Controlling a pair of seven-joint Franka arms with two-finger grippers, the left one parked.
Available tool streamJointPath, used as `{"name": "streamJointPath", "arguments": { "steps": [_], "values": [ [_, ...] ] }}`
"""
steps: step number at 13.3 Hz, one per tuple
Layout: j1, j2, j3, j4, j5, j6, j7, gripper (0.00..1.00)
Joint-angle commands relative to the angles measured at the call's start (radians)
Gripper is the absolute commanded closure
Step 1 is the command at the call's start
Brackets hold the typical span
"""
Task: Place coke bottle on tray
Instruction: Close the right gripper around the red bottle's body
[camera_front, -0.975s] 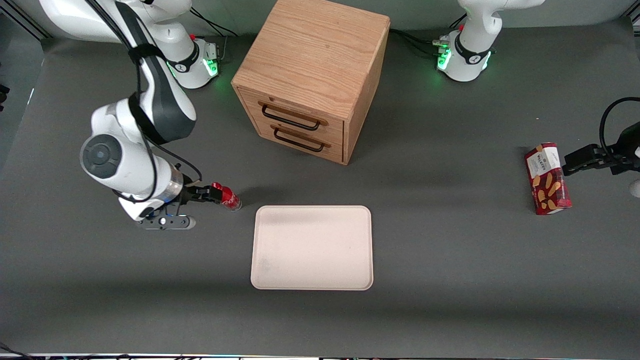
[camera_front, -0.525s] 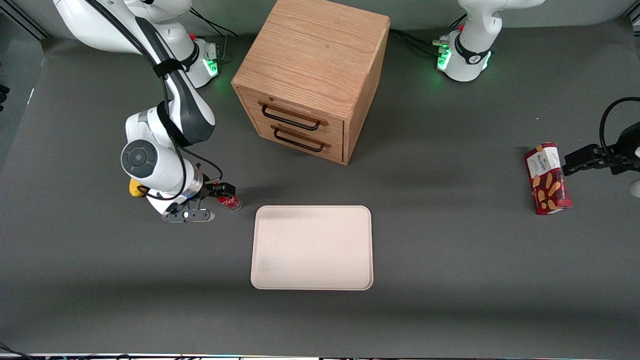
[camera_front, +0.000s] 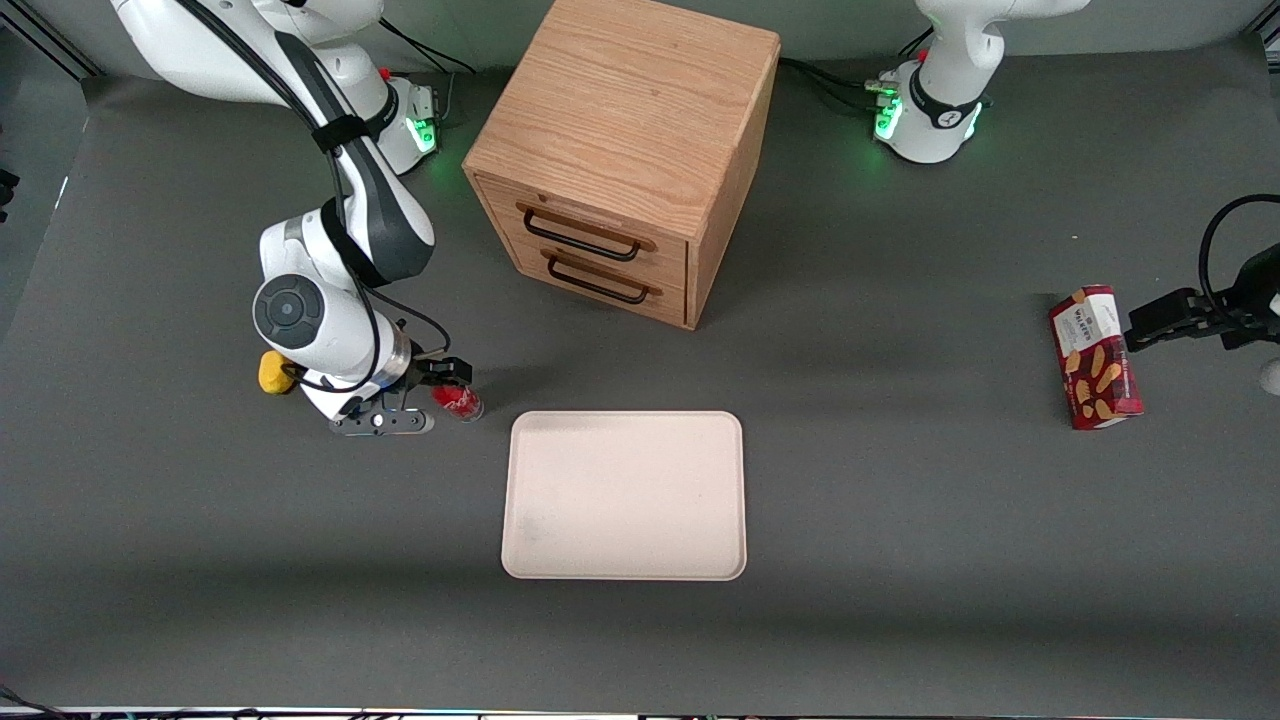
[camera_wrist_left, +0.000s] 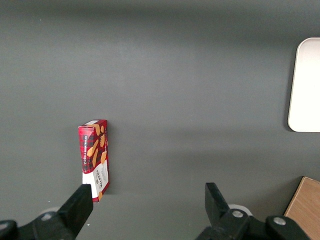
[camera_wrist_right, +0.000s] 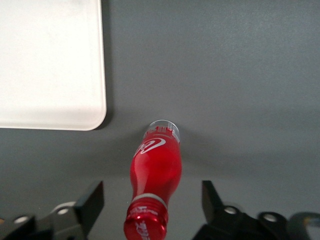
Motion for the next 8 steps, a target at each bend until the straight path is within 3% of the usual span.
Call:
{"name": "streamJointPath", "arguments": {
  "steps": [1,3,6,8],
  "values": [
    [0.003,-0.035,0.010,-0.034,-0.017,0.019,0.023,0.56],
    [0.003,-0.035,0.012,-0.034,-0.017,0.019,0.023,0.87],
    [0.003,-0.033,0.012,-0.034,-0.017,0.019,0.022,1.00],
    [0.003,-0.032,0.013,-0.034,-0.017,0.019,0.020,1.00]
  ]
}}
